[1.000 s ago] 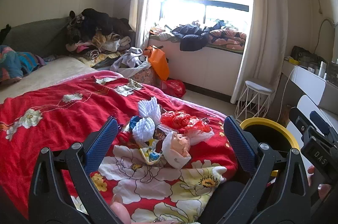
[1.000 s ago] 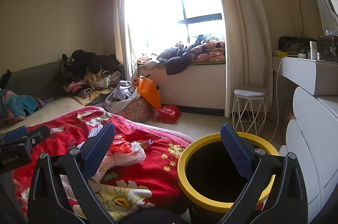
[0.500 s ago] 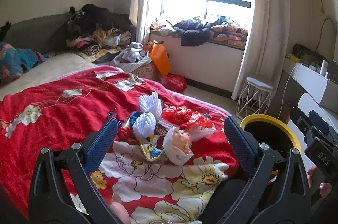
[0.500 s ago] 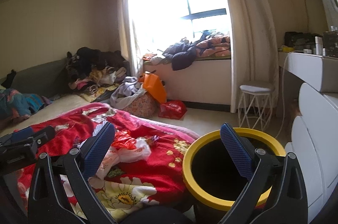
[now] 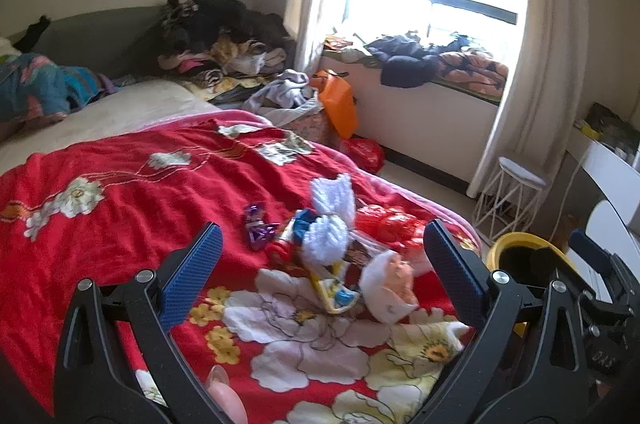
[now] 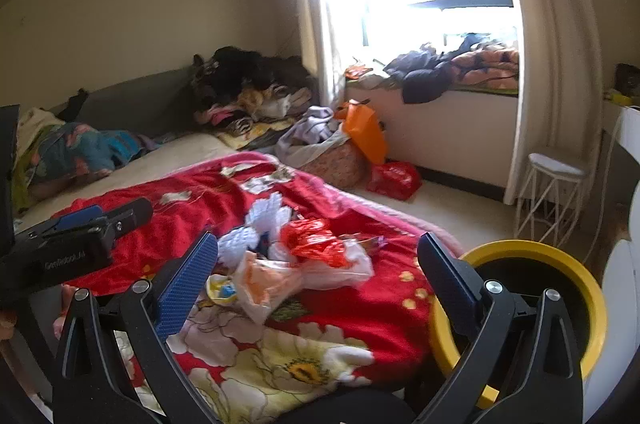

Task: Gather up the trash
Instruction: 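Close the left gripper on the white knotted glove while the right gripper grasps the red plastic bag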

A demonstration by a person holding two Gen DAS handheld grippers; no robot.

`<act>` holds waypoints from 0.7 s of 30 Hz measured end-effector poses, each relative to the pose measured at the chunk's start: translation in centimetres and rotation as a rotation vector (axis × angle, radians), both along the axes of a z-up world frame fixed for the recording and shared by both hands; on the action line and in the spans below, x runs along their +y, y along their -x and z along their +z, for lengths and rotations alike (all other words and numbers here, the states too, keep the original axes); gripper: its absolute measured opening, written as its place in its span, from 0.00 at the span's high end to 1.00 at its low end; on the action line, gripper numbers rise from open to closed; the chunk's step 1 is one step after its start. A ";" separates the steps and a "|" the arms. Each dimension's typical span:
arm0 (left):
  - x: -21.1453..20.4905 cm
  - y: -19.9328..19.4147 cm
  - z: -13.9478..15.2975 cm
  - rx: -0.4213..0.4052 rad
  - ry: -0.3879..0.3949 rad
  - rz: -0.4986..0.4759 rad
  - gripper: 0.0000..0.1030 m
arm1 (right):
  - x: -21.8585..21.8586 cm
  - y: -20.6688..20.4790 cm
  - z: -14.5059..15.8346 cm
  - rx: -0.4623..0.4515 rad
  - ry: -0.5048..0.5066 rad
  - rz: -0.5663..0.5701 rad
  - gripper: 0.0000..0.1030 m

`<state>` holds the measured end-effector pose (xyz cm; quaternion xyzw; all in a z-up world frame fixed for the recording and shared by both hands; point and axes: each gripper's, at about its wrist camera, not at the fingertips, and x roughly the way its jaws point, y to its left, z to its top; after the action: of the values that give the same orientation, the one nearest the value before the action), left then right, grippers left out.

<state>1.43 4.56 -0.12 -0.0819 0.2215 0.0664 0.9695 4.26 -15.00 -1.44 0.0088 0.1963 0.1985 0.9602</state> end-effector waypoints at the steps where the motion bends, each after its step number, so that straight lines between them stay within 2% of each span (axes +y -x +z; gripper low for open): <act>1: 0.4 -0.1 0.0 0.003 0.006 0.008 0.10 | 0.3 -0.2 0.0 0.002 0.002 0.007 0.06; 8: 3.4 -0.7 -0.2 0.009 0.067 0.035 0.10 | 1.6 -2.3 0.0 0.025 0.016 0.039 0.06; 17: 5.8 -3.1 -1.2 0.045 0.107 0.051 0.10 | 2.8 -5.6 -0.9 0.073 0.050 0.044 0.06; 20: 6.2 -4.2 -1.9 0.074 0.119 0.046 0.10 | 3.0 -7.0 -1.5 0.097 0.065 0.044 0.13; 21: 6.3 -4.7 -2.2 0.084 0.134 0.032 0.10 | 3.2 -7.6 -1.7 0.110 0.072 0.044 0.18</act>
<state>6.14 10.90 -2.29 -0.1470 0.2647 0.0701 0.9505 11.87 -11.83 -3.15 -0.0193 0.2558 0.2116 0.9431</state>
